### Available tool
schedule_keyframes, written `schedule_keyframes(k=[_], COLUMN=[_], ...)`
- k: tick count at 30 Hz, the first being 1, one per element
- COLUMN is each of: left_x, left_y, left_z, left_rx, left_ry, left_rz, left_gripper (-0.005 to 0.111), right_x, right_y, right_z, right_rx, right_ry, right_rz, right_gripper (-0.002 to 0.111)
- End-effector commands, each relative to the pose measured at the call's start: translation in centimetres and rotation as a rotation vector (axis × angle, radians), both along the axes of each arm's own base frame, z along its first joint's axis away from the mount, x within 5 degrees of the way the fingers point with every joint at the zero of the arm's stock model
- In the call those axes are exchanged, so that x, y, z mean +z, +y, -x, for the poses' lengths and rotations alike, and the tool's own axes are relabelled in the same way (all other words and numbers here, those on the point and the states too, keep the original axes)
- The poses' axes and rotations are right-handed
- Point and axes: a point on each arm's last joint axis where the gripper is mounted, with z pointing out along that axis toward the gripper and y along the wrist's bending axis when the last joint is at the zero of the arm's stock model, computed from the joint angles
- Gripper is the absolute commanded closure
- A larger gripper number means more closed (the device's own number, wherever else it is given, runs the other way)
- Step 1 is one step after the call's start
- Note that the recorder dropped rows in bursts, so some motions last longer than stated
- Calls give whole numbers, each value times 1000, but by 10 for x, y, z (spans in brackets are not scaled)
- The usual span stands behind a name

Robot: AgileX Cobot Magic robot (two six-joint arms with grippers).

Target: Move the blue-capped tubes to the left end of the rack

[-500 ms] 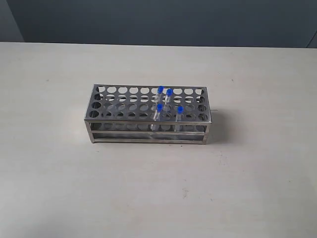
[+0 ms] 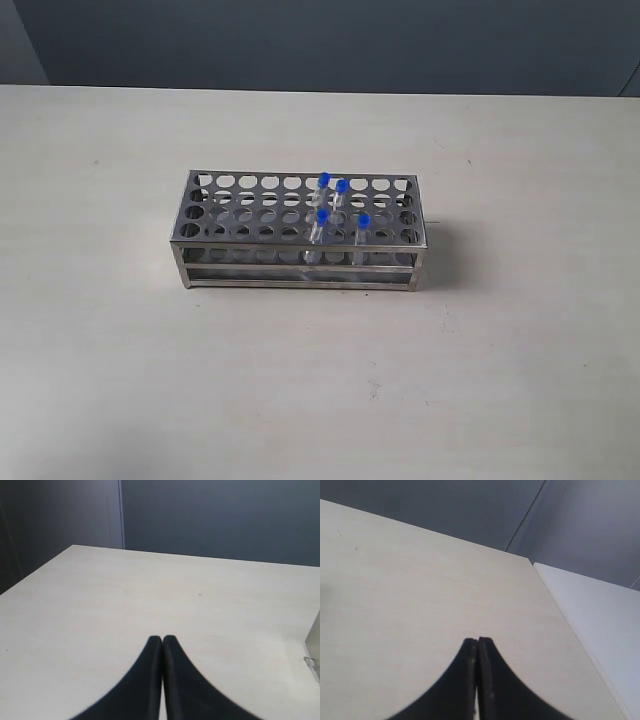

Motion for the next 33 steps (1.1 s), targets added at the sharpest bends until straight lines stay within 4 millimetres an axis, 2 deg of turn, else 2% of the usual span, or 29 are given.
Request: schedule_keyframes(k=[1,7,9,11,13,14,16,23,27,29,33], left_x=[0,0,0,0,0,0,0,0,0,0,0], left_y=[-2,-2,-2,-2,-2,-2,-2,-2,-2,-2,-2], left_z=[0,0,0,0,0,0,0,0,0,0,0], left_rx=[-37,-37,-37,-37,-37,-37,-37,-37,-37,-37,-37], left_ry=[-3,-3,-3,-3,-3,-3,-3,-3,-3,-3,-3], left_rz=[2,2,2,2,2,2,2,0,0,0,0], left_gripper=[106,106,106,106,106,106,106,106,106,106,106], right_x=[1,2,11,25,38,42,47,56,52,49,53], right_y=[-1,-1,5,11,9,6,1,-5,-3,-1,-4], right_z=[0,0,-2,-3,-2,0,1,5,3,2,4], right_rx=[0,5,54,85,68,54,36,48,43,34,55], right_ry=[-8,-20,-133,-301,-452,-517,-590,-728,-666,-628,-686], right_rz=[48,61,-4,-369,-865,-1047,-1174,-1246,-1397,-1410,-1493], right_gripper=[108,108,108,108,108,108,108,108,108,108,108])
